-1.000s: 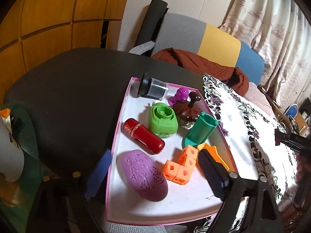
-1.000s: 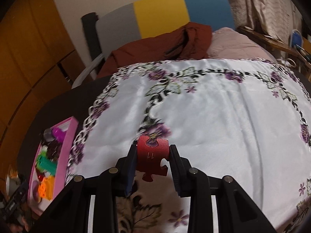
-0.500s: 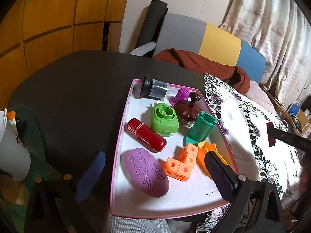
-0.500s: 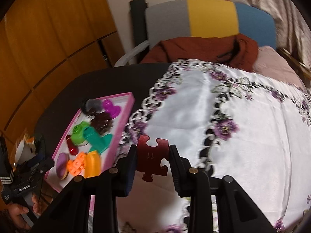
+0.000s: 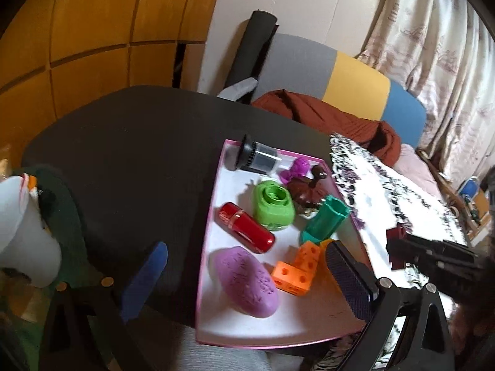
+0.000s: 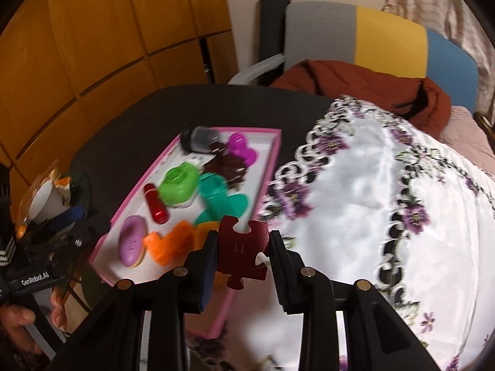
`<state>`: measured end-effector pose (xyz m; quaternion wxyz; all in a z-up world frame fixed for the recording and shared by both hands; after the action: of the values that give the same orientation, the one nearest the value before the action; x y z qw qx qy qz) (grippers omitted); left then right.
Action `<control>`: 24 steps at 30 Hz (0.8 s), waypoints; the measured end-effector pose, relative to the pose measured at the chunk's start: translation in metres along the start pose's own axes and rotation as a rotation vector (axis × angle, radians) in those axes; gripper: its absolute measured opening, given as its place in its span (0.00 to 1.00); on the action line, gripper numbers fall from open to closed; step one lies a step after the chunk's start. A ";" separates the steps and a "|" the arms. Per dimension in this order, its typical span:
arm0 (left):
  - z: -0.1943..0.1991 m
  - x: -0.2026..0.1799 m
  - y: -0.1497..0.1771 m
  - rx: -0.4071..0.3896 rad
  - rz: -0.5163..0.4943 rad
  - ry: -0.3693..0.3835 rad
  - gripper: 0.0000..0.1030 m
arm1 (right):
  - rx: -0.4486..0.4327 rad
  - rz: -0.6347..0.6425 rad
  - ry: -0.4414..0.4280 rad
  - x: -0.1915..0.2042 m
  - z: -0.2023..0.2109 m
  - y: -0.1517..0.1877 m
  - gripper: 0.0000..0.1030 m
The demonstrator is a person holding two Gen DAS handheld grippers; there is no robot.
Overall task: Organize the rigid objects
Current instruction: 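Carry the red puzzle piece over the tray with the right gripper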
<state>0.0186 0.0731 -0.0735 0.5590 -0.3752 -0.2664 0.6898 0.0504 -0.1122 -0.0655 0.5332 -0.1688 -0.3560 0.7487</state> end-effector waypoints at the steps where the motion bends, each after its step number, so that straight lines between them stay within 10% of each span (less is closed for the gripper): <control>1: 0.001 0.002 -0.002 -0.008 -0.002 -0.020 1.00 | 0.006 0.007 -0.011 0.006 -0.002 0.002 0.31; 24: 0.020 0.028 -0.023 -0.067 0.011 -0.204 1.00 | 0.135 0.021 -0.090 0.050 -0.038 0.032 0.31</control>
<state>0.0128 0.1070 -0.0505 0.5122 -0.3228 -0.3428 0.7183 0.0343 -0.0590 -0.1079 0.5188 -0.1026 -0.3266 0.7833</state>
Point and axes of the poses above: each gripper's, at about its wrist camera, not at the fingertips, and z roughly against the way its jaws point, x to its left, y to its underside, the point moved 8 cm from there along -z, roughly the way its jaws point, and after that the axes turned 6 degrees about -x, right-handed, at the moved point
